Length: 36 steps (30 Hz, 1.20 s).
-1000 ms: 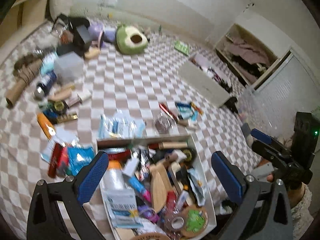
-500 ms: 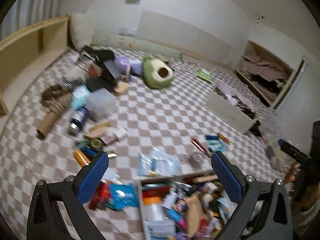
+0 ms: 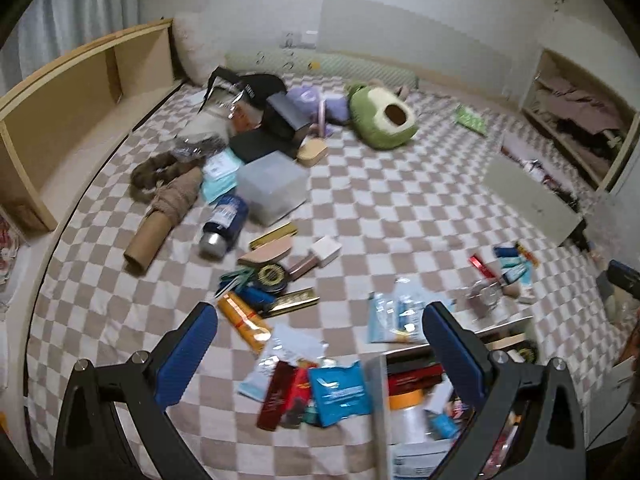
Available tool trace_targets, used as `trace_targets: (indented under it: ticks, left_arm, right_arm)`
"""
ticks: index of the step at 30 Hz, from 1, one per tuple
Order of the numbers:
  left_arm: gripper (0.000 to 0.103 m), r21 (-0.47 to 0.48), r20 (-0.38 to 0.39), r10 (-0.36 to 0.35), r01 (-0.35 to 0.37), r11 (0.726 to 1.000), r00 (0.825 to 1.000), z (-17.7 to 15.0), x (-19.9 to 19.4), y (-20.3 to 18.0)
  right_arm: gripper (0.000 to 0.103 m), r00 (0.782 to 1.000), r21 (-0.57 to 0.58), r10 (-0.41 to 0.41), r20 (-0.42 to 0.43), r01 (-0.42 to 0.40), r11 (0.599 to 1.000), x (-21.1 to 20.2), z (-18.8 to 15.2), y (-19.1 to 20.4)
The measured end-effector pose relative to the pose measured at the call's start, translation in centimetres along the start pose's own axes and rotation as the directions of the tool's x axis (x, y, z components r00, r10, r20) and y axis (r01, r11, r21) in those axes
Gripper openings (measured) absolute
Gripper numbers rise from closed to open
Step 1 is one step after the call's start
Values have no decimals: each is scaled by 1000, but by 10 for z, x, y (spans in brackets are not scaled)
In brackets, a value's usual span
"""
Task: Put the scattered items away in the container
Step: 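Withdraw both open tools from the box toward the scattered items, then grasp the gold printed tube with the left tool while the right grasps the UV gel polish kit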
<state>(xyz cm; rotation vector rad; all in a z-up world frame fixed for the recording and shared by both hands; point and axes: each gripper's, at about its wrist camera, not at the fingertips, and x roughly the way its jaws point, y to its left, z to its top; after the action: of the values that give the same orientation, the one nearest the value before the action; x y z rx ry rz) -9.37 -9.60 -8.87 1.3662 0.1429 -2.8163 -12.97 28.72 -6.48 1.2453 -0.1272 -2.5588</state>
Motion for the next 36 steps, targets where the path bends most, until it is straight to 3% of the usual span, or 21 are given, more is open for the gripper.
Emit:
trace_targets:
  ticks: [5, 10, 16, 22, 26, 31, 34, 36]
  left_arm:
    - [101, -46, -81, 24, -27, 999, 996, 2, 26, 19]
    - [96, -27, -133, 45, -49, 998, 990, 5, 53, 26]
    - [96, -133, -224, -96, 67, 989, 970, 7, 88, 34]
    - [96, -158, -246, -197, 162, 974, 949, 10, 120, 21]
    - [96, -179, -270, -284, 242, 954, 920, 12, 146, 10]
    - [96, -217, -300, -321, 264, 940, 898, 12, 177, 7]
    - [96, -232, -314, -302, 235, 944, 900, 9, 192, 14]
    - [96, -216, -302, -247, 187, 958, 921, 8, 194, 20]
  right_arm:
    - [103, 997, 46, -10, -70, 13, 999, 16, 1, -6]
    - [103, 993, 89, -10, -119, 21, 996, 29, 2, -11]
    - [103, 983, 164, 14, -185, 17, 986, 47, 0, -22]
    - [103, 978, 178, 22, -210, 16, 984, 59, 0, -26]
    - [103, 971, 170, 22, -240, 19, 985, 71, -2, -29]
    - [103, 963, 171, 18, -270, 30, 985, 87, -3, -33]
    - [103, 959, 177, 20, -281, 31, 984, 96, -2, -34]
    - [103, 957, 179, 22, -288, 31, 983, 101, -1, -34]
